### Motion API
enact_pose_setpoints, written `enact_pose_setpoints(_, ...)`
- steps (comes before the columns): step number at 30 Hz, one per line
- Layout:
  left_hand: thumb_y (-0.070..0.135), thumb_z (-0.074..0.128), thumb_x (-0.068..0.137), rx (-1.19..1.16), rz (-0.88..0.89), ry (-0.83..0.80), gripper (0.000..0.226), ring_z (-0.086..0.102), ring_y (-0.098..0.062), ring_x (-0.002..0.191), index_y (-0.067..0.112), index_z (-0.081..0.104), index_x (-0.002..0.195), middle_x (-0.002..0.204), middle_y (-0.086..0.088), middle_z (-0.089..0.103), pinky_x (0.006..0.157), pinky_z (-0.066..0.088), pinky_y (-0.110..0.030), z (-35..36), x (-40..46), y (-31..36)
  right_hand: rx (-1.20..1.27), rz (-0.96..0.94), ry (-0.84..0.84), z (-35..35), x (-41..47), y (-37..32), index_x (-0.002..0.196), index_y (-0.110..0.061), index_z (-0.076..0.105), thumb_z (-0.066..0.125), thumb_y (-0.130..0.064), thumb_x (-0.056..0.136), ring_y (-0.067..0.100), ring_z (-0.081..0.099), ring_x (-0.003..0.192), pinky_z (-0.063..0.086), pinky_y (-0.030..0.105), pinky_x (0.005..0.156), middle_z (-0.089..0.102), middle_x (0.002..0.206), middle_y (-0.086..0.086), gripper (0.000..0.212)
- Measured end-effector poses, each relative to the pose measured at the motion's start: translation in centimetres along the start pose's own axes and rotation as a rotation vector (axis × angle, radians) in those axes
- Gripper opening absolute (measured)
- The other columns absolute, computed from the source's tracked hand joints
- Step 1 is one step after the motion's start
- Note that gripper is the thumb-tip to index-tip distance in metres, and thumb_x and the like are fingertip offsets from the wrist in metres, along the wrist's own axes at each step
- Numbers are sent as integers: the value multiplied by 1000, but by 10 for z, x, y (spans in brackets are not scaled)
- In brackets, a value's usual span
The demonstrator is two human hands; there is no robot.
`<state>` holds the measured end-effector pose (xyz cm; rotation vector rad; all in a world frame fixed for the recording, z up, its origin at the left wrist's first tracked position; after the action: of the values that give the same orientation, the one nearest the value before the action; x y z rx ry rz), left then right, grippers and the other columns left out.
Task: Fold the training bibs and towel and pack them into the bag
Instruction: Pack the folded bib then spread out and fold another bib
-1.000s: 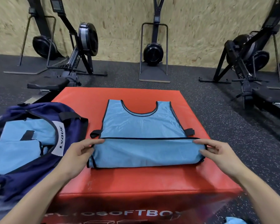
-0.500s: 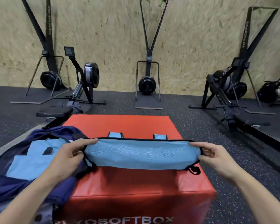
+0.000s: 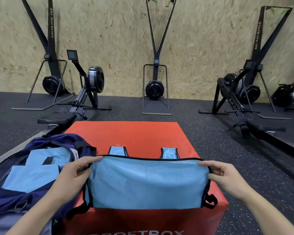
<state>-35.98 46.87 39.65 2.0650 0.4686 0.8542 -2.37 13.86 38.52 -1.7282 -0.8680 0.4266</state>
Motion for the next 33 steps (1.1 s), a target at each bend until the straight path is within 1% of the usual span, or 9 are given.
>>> enact_pose_setpoints(8,-11,54,93,148,-65,22,52,63,-3,116,32,72,117,116,16,72,102,48,-23,24,106,-77,-36,118,118,15,109,48,108,-29,77,49,21,79,3,67,106,50,26,98,72,114,-12,64)
enact_pose_setpoints(12,-10,53,92,179,-110,37,51,63,-5,117,29,73,119,118,15,71,105,48,-37,44,158,-126,-76,177,159,26,170,76,107,-31,76,47,19,80,-2,65,86,52,17,80,70,106,-11,63)
enact_pose_setpoints(16,-6,55,90,200,-213,25,60,67,-10,94,49,67,111,107,14,74,81,54,-26,69,178,-179,-146,253,160,43,212,121,110,-28,74,48,16,82,6,62,85,56,26,85,72,109,-1,58)
enact_pose_setpoints(18,-3,61,88,258,-254,-36,59,65,-12,84,51,66,111,102,9,74,75,52,-28,84,177,-201,-210,312,90,59,221,148,113,-28,71,53,12,84,7,63,81,52,15,67,72,103,-2,52)
enact_pose_setpoints(22,-6,56,83,462,-290,-100,48,64,-9,76,37,72,97,100,10,71,69,48,-16,94,178,-215,-387,379,43,68,224,162,108,-31,71,50,8,84,12,44,44,34,21,44,60,62,-2,51)
enact_pose_setpoints(25,-8,48,81,507,-320,-75,55,67,-15,88,34,74,105,109,7,73,78,54,-31,88,185,-218,-425,346,74,63,232,150,112,-29,69,42,11,84,11,38,36,28,19,37,59,65,-2,56)
enact_pose_setpoints(27,-8,47,83,505,-311,-30,56,65,-16,94,29,73,116,113,6,70,79,50,-30,84,190,-218,-406,319,137,57,237,145,117,-26,70,41,12,84,9,45,39,32,20,40,63,79,-3,58)
enact_pose_setpoints(29,-6,47,85,494,-298,-24,57,64,-14,94,31,70,121,120,6,68,77,49,-28,86,192,-220,-402,336,165,57,236,146,122,-23,69,40,13,85,2,42,32,29,17,36,57,75,-6,59)
enact_pose_setpoints(33,-10,41,88,525,-285,-76,58,62,-19,108,23,66,129,134,1,62,80,44,-24,99,193,-231,-470,357,137,68,236,150,128,-18,66,38,14,86,2,45,32,27,12,32,65,92,6,60)
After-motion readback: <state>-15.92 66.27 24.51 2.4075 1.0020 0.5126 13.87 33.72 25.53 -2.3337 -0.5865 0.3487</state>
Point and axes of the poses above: each hand's wrist, its own x-axis towards the middle knuckle, its own z-axis out of the palm, y = z × x, the point moved 10 cm from there along x, towards the middle knuckle
